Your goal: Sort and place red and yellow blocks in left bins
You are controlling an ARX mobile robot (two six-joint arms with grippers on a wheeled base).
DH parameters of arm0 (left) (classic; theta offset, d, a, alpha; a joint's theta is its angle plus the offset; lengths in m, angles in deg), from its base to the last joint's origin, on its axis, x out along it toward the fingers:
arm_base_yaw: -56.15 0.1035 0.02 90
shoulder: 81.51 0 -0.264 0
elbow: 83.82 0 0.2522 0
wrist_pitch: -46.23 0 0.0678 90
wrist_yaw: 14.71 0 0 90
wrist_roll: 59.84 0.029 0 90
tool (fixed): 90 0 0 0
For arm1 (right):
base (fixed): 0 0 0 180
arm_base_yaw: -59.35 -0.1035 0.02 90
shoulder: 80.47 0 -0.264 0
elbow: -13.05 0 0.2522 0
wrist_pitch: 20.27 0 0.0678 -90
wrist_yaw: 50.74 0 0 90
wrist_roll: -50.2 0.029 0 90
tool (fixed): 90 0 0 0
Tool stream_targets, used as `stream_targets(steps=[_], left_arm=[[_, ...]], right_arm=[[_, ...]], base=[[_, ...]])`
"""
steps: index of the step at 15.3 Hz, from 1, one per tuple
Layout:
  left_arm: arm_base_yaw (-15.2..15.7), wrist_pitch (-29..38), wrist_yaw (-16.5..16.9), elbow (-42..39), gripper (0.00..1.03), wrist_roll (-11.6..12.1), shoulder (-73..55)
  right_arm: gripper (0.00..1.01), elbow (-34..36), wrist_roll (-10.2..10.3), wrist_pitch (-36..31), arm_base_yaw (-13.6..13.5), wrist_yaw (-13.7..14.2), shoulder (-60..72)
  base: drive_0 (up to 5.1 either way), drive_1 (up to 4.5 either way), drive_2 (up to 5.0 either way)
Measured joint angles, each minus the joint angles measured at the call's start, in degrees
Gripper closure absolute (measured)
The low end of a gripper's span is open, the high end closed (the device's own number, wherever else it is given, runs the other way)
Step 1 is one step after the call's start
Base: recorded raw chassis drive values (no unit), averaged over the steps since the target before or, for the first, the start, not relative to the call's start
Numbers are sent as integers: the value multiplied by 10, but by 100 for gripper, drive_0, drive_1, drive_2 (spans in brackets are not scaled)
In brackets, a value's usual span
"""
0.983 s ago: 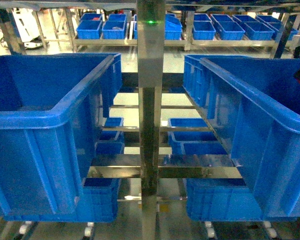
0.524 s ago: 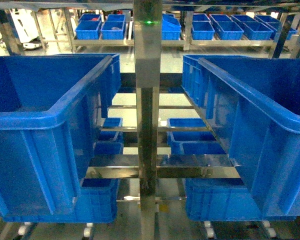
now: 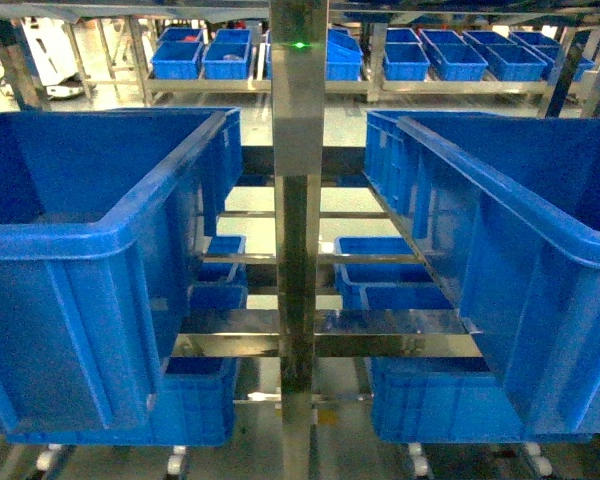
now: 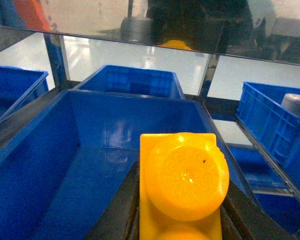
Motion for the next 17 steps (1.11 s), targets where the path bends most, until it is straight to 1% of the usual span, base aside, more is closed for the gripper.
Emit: stream_targets(steps=[1,3,5,6,7,8,10,11,12,13,14,15,17], left_arm=[[1,0,-2,0,76,0,0],[1,0,-1,0,76,2,0],[1,-2,-1,0,76,3,0],[9,-46,3,9,76,-9,-5],[12,-53,7,15,76,-10,-30],[16,-68,16,25,76,-6,-68],[15,-35,20,44,76,28,-144],[11,-32,20,78,76,52,-172],[7,-45,24,125,76,63,-197],[8,-59,26,144,76,70,-223],[14,-62,27,173,76,75,-259],[17,-66,28,225,76,83,-300],[23,-85,32,278,76,96,-352]], right_arm=[[3,-17,0,33,5,-7,-47],[3,-33,-1,38,-29,-8,-59],[3,-22,-1,47,-31,-6,-38],[3,-21,-1,45,-32,-6,-41],[3,-21,-1,43,-32,-6,-45],[3,-21,-1,43,-32,-6,-49],[3,-21,-1,44,-32,-6,-46],[3,-21,-1,44,-32,-6,-46],[3,-21,-1,43,-32,-6,-47],[3,-21,-1,44,-32,-6,-47],[3,-21,-1,44,-32,-6,-47],[3,-21,-1,43,-32,-6,-47],[3,-21,-1,44,-32,-6,-46]], base=[[0,0,0],[0,0,0],[0,0,0],[0,0,0],[0,0,0],[0,0,0],[0,0,0],[0,0,0],[0,0,0],[0,0,0],[0,0,0],[0,0,0],[0,0,0]])
